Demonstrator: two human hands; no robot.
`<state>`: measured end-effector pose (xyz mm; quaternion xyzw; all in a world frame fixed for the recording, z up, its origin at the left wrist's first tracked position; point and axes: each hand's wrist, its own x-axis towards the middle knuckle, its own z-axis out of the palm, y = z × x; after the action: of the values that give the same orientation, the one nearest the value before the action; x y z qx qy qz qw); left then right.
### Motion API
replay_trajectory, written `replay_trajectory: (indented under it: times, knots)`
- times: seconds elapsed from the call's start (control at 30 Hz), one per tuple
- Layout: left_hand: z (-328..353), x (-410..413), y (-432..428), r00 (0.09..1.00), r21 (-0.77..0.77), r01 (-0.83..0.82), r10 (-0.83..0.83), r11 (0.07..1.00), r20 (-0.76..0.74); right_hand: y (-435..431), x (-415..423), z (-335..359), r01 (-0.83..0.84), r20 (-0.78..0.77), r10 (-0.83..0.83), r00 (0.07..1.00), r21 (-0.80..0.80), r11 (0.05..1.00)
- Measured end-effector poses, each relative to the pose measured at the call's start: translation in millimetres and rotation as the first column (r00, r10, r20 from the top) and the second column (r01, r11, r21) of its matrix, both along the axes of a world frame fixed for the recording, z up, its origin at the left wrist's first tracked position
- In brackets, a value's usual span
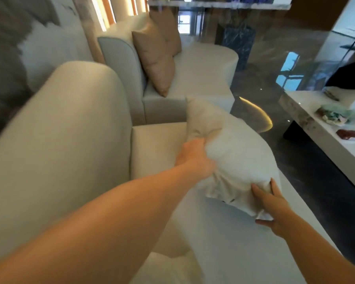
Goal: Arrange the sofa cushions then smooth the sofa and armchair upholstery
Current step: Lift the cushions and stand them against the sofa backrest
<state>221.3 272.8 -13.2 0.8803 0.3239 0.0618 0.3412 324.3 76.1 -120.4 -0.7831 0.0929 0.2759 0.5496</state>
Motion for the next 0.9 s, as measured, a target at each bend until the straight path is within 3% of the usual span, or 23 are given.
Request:
replay_trajectory:
  times: [0.13,0.23,0.33,0.4,0.47,0.63,0.77,0.83,0.9]
  knots:
    - [80,-14,-6,0.996,0.279,0.073,-0.055,0.958,-0.073,54,-36,43,0.008,-0.171,0.022,0.985,0.173,0.985]
    - [114,-46,27,0.989,0.367,-0.026,0.077,0.930,-0.125,121,-82,67,-0.050,-0.210,0.102,0.972,0.239,0.970]
    - [130,-102,85,0.947,0.285,-0.135,0.208,0.949,-0.245,189,-137,86,-0.151,-0.207,0.210,0.955,0.268,0.951]
    - [129,-145,112,0.922,0.166,-0.106,0.159,0.980,-0.352,215,-170,94,-0.127,-0.294,0.208,0.933,0.271,0.954]
    - [119,-173,119,0.926,0.089,-0.054,0.083,0.995,-0.369,218,-189,98,-0.123,-0.334,0.211,0.919,0.265,0.956]
    - [102,-188,102,0.977,0.044,-0.039,0.048,0.998,-0.209,183,-191,126,-0.274,-0.214,0.339,0.916,0.284,0.919]
    - [101,-204,86,0.976,0.090,-0.096,0.112,0.991,-0.189,141,-207,160,-0.411,-0.100,0.441,0.892,0.228,0.883]
    - [104,-224,64,0.971,0.135,-0.127,0.151,0.983,-0.185,98,-227,170,-0.497,-0.017,0.505,0.863,0.154,0.854]
    - [105,-259,28,0.959,0.251,-0.158,0.209,0.955,-0.193,39,-249,171,-0.566,0.125,0.567,0.814,-0.048,0.823]
